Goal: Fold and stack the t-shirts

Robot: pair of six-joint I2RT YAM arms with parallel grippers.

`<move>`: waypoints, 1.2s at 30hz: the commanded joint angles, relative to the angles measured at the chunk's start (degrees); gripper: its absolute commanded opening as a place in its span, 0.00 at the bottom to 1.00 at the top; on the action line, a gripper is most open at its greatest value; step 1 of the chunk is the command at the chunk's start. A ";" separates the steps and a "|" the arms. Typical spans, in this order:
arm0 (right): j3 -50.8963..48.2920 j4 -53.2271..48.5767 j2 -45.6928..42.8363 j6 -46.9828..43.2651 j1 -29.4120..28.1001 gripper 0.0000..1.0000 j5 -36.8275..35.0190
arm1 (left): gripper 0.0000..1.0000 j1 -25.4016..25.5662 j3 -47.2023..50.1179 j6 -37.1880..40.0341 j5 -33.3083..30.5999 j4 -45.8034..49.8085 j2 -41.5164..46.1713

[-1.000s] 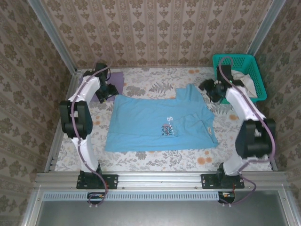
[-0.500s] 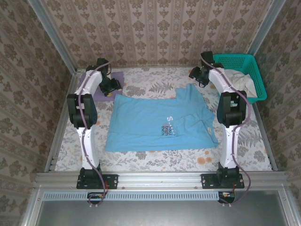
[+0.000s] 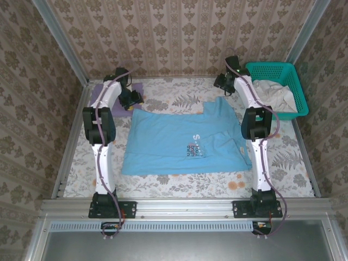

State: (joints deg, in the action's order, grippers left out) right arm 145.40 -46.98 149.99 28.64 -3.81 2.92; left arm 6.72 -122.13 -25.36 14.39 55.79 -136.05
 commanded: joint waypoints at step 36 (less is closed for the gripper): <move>5.52 -9.51 6.10 -0.91 0.45 0.55 1.15 | 0.50 3.27 -3.07 5.15 -9.01 4.94 -2.80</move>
State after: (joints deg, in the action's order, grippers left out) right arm 149.10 -54.48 154.93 27.38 -3.68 3.40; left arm 10.09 -123.31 -21.17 6.81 59.00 -137.86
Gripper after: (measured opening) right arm 0.548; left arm 0.501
